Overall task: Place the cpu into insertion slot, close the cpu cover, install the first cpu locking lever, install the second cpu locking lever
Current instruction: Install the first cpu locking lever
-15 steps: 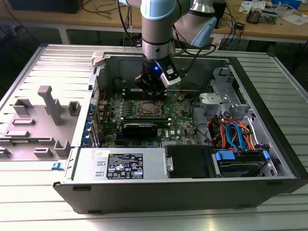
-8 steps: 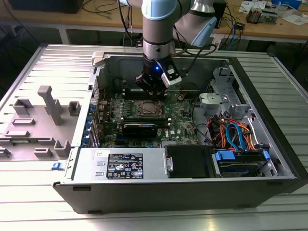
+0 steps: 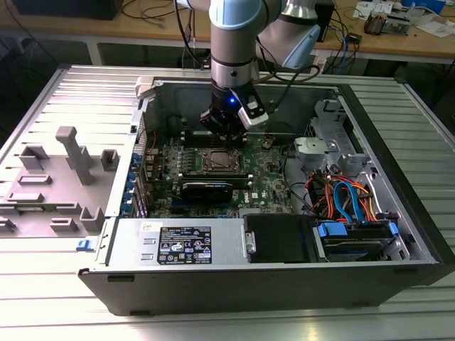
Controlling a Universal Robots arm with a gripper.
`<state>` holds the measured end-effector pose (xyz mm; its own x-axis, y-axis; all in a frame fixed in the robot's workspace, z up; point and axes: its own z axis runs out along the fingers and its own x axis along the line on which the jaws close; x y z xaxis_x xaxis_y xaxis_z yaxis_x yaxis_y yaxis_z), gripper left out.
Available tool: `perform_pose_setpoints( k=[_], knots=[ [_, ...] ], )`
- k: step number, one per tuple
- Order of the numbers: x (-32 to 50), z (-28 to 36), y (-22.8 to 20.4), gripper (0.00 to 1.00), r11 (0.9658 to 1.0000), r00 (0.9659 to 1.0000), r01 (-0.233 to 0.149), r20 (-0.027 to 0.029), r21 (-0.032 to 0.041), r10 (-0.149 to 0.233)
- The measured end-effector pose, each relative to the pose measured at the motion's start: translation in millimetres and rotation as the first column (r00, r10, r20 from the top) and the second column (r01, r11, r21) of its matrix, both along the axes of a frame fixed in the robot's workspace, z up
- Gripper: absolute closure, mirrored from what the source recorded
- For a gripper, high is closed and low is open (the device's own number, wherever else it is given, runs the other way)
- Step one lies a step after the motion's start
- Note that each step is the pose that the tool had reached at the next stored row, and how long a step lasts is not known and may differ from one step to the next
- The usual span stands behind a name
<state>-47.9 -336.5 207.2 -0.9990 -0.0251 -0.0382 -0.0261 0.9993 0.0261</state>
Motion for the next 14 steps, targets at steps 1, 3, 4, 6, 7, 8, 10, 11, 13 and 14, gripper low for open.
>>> perform_pose_setpoints(
  k=[1, 3, 4, 6, 7, 8, 10, 11, 13, 14],
  knots=[
    [0.0, 0.0, 0.0, 0.89, 1.0000, 1.0000, 0.000, 0.0001, 0.0002, 0.000],
    [0.0, 0.0, 0.0, 0.89, 1.0000, 1.0000, 0.000, 0.0002, 0.0002, 0.000],
    [0.0, 0.0, 0.0, 0.89, 1.0000, 1.0000, 0.000, 0.0001, 0.0000, 0.000],
    [0.3, -0.2, -0.6, 0.89, 1.0000, 1.0000, 0.000, 0.0000, -0.0001, 0.000],
    [0.4, -0.3, -1.1, 0.89, 1.0000, 1.0000, 0.000, 0.0000, 0.0000, 0.000],
    [0.6, -0.4, -2.3, 0.89, 1.0000, 1.0000, 0.000, 0.0000, -0.0001, 0.000],
    [0.7, -0.6, -3.6, 0.89, 1.0000, 1.0000, 0.000, 0.0000, 0.0000, 0.000],
    [0.7, -0.6, -4.1, 0.89, 1.0000, 1.0000, 0.000, 0.0000, -0.0002, 0.000],
    [0.7, -1.0, -4.8, 0.89, 1.0000, 1.0000, 0.000, 0.0002, 0.0001, 0.000],
    [0.7, -1.1, -4.9, 0.89, 1.0000, 1.0000, 0.000, 0.0001, 0.0000, 0.000]
  ],
)
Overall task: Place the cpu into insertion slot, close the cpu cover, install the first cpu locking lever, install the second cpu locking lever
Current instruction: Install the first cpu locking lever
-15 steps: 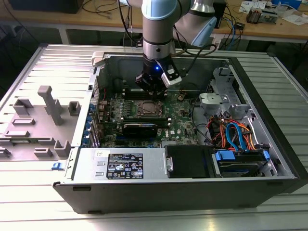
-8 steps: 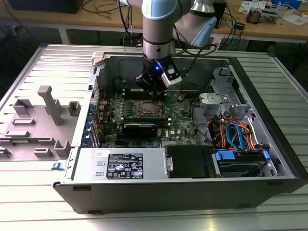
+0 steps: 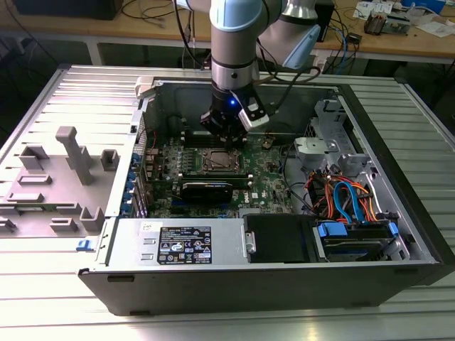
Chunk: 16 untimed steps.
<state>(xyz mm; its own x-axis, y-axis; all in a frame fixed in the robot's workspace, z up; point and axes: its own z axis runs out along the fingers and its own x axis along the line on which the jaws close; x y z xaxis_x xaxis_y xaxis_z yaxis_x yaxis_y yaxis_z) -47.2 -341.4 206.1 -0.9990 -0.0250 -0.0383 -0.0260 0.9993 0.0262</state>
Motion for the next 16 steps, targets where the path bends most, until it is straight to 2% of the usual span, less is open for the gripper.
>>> perform_pose_setpoints(
  k=[5, 16],
  knots=[
    [0.0, -1.7, -0.2, 0.89, 1.0000, 1.0000, 0.000, -0.0003, -0.0015, 0.000],
    [0.0, -3.6, 1.0, 0.89, 1.0000, 1.0000, 0.000, 0.0000, 0.0007, 0.000]
  ],
)
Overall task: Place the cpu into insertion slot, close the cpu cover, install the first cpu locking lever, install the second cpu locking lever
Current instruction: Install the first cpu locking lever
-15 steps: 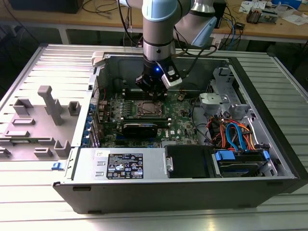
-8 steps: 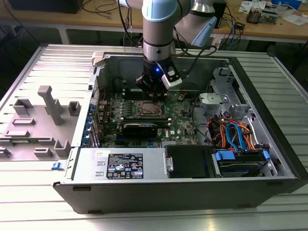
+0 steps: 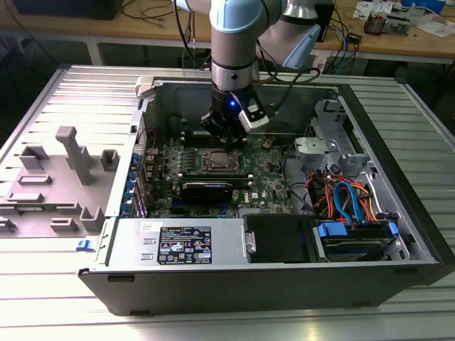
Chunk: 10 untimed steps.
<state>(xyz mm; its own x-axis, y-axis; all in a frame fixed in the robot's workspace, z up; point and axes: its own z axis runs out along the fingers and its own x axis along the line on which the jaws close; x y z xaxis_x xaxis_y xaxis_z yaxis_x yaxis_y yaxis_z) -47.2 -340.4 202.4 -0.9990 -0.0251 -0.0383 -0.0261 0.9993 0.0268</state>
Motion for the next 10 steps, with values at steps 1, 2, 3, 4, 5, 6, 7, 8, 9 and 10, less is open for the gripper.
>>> perform_pose_setpoints(
  k=[1, 2, 3, 4, 5, 6, 7, 8, 9, 10],
  knots=[
    [0.0, 0.0, 0.3, 0.89, 1.0000, 1.0000, 0.000, 0.0000, 0.0000, 0.000],
    [0.0, 0.0, 0.5, 0.89, 1.0000, 1.0000, 0.000, 0.0000, -0.0001, 0.000],
    [0.0, 0.1, 0.7, 0.89, 1.0000, 1.0000, 0.000, 0.0000, -0.0001, 0.000],
    [0.0, 0.1, 1.1, 0.89, 1.0000, 1.0000, 0.000, -0.0001, 0.0000, 0.000],
    [0.0, 0.0, 1.3, 0.89, 1.0000, 1.0000, 0.000, 0.0000, 0.0002, 0.000],
    [0.0, 0.3, 1.3, 0.89, 1.0000, 1.0000, 0.000, 0.0000, 0.0004, 0.000],
    [0.1, 1.1, 1.4, 0.89, 1.0000, 1.0000, 0.000, 0.0002, 0.0007, 0.000],
    [0.1, 2.0, 1.5, 0.89, 1.0000, 1.0000, 0.000, 0.0005, 0.0012, 0.000],
    [0.0, 3.4, 1.3, 0.89, 1.0000, 1.0000, 0.000, 0.0002, 0.0004, 0.000],
    [0.0, 4.4, 1.3, 0.89, 1.0000, 1.0000, 0.000, 0.0000, 0.0002, 0.000]
  ],
)
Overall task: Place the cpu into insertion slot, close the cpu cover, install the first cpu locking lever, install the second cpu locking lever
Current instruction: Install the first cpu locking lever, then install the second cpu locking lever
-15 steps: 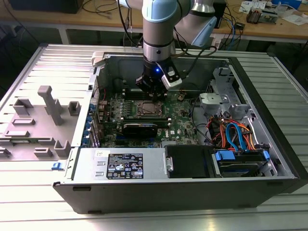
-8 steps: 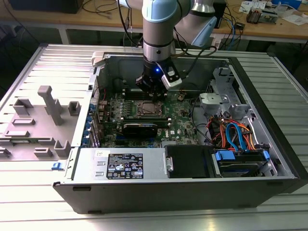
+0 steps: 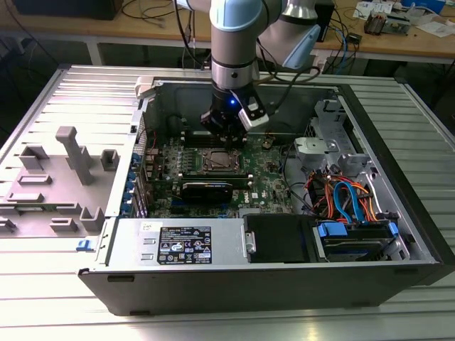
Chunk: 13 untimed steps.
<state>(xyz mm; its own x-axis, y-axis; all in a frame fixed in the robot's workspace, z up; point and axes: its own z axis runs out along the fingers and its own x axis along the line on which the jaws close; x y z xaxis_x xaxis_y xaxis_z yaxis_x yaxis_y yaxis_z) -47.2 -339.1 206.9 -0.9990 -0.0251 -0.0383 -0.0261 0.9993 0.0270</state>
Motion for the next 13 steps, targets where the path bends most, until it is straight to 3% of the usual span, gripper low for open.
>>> perform_pose_setpoints(
  k=[4, 7, 13],
  knots=[
    [0.0, 1.2, -1.2, 0.89, 1.0000, 1.0000, 0.000, 0.0000, -0.0001, 0.000],
    [0.0, 1.1, -6.8, 0.89, 1.0000, 1.0000, 0.000, -0.0001, 0.0000, 0.000],
    [0.0, 1.1, -8.0, 0.89, 1.0000, 1.0000, 0.000, -0.0001, -0.0001, 0.000]
  ],
)
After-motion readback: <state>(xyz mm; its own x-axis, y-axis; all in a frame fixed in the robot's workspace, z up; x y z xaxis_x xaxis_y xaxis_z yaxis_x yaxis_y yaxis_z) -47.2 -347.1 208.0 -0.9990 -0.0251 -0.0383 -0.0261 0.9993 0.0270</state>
